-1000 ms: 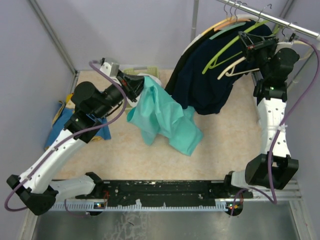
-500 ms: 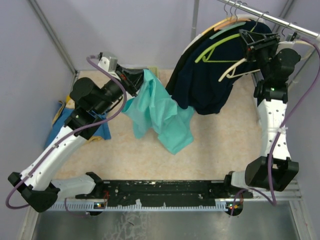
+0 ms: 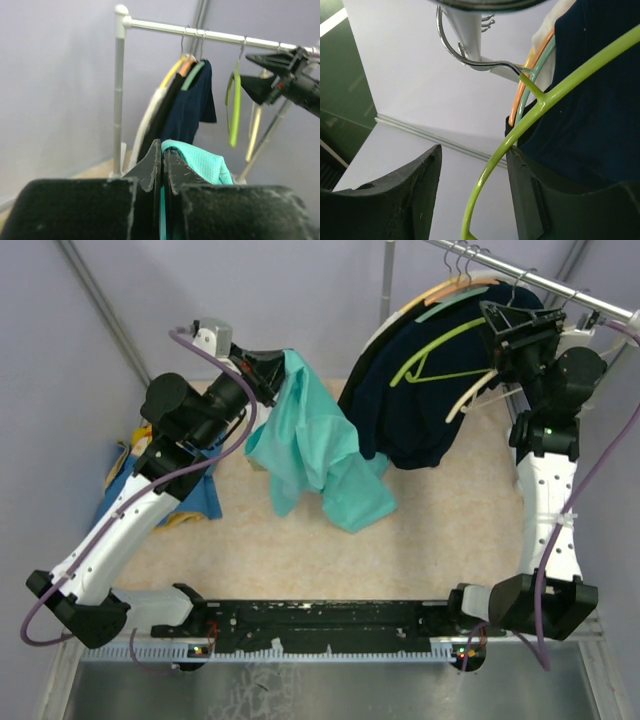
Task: Remove the t-shirt from the hanger
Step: Place the hanger on the clothesline, then place the T-shirt in the bin, then pick up the hanger from the clothesline.
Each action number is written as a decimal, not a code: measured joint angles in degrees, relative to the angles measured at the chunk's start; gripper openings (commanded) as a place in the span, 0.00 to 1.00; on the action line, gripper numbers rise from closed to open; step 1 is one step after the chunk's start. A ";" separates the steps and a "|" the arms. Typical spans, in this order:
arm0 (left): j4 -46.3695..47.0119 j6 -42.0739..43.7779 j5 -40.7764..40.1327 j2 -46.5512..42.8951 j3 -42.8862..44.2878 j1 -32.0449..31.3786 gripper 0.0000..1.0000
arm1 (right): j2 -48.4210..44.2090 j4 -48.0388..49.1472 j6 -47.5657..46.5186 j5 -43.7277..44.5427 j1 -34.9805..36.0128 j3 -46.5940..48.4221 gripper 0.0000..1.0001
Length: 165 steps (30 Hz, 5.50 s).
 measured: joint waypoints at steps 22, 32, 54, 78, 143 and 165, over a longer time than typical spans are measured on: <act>3.52 9.44 -12.11 11.54 21.42 4.85 0.00 | -11.13 -8.39 -10.27 1.14 -0.11 -4.13 0.61; 12.46 16.37 -19.43 19.61 22.51 6.99 0.00 | -15.06 -3.61 -15.04 -1.99 -0.11 -4.07 0.61; 28.06 22.47 -24.33 30.67 39.26 9.49 0.00 | -17.53 -3.08 -20.59 -3.45 -0.11 -4.13 0.62; 4.11 2.08 -21.27 36.44 25.46 14.82 0.00 | -18.36 -3.91 -22.12 -4.33 -0.11 -4.09 0.63; 6.82 -16.31 37.46 34.75 19.71 14.03 0.95 | -18.38 -10.32 -27.87 -3.19 -0.11 0.44 0.63; 7.04 -8.02 28.00 34.77 15.06 3.43 0.94 | -16.55 -13.42 -29.05 -3.26 -0.11 0.83 0.63</act>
